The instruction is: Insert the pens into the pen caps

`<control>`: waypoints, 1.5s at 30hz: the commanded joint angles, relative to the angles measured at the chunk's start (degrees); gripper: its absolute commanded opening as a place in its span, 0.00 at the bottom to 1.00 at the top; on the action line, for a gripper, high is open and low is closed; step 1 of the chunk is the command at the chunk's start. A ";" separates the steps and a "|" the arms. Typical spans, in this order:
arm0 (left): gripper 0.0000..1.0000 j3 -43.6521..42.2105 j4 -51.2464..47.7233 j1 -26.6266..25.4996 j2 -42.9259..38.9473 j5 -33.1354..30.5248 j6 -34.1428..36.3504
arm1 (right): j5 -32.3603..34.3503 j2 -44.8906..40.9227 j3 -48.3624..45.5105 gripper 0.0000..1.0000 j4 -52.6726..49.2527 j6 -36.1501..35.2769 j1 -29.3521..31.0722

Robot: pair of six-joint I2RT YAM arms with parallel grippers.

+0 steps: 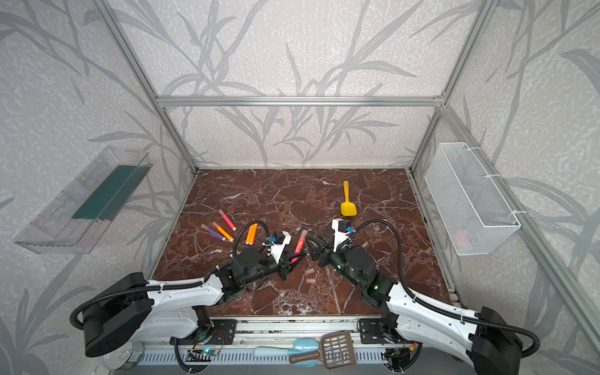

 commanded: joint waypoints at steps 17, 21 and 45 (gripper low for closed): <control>0.00 3.13 -1.61 -2.49 2.37 -0.68 5.34 | -2.75 4.13 4.63 0.45 0.20 0.19 -0.61; 0.00 3.47 -1.50 -2.57 2.78 -0.60 5.28 | -2.84 4.19 4.88 0.45 0.02 0.24 -0.81; 0.00 4.88 -4.65 -2.76 -2.39 -10.34 6.74 | -10.36 5.57 3.63 0.00 -2.39 0.40 -0.70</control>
